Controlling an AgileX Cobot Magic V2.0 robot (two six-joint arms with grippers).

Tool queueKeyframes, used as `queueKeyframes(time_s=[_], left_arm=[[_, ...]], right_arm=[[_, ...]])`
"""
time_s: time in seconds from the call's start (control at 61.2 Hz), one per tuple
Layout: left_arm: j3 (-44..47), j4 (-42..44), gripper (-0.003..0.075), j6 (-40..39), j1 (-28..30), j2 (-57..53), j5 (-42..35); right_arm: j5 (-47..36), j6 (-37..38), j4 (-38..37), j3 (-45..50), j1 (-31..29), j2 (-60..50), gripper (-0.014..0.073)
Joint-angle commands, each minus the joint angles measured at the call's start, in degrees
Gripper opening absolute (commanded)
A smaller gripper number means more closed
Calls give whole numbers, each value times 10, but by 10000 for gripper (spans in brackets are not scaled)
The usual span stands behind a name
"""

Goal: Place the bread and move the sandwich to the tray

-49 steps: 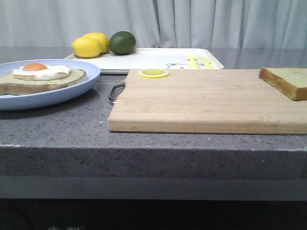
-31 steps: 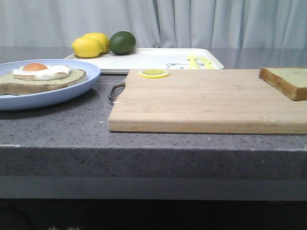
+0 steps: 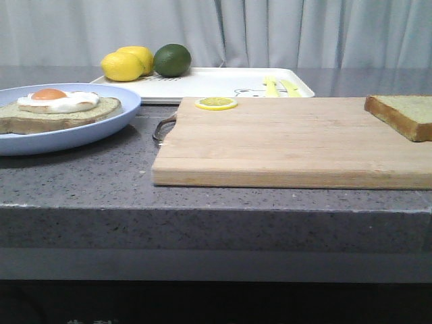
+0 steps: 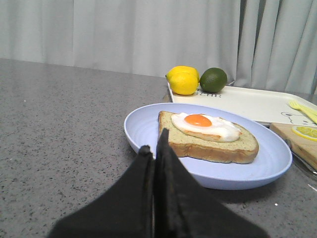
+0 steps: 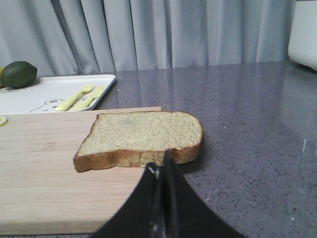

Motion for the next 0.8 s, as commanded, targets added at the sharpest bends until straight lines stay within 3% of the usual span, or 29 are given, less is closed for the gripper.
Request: queueKeyframes(time_s=[0.0,0.212,0.343,0.571,0.784], left_arm=[[1,0,-20,-5,-4,-11,-63],[-21,-12,-20,-5,-4,-11,-59],[-81,-18,-20,-5,-4,-10,-9],[-241,-15,-20,-5,-4,29,94],[-411,-14,-20,-5,-4,141,219]], right_arm=[[-58,1,-7,-2,-3,-10,-69],[-54,1,-7,-20,-3,-10,-69],[-9,1,-7,-81,-3,-10,-69],[105,1,-7,-239,-3,6,-69],[209,1,-7,-380,-3,100,-69]])
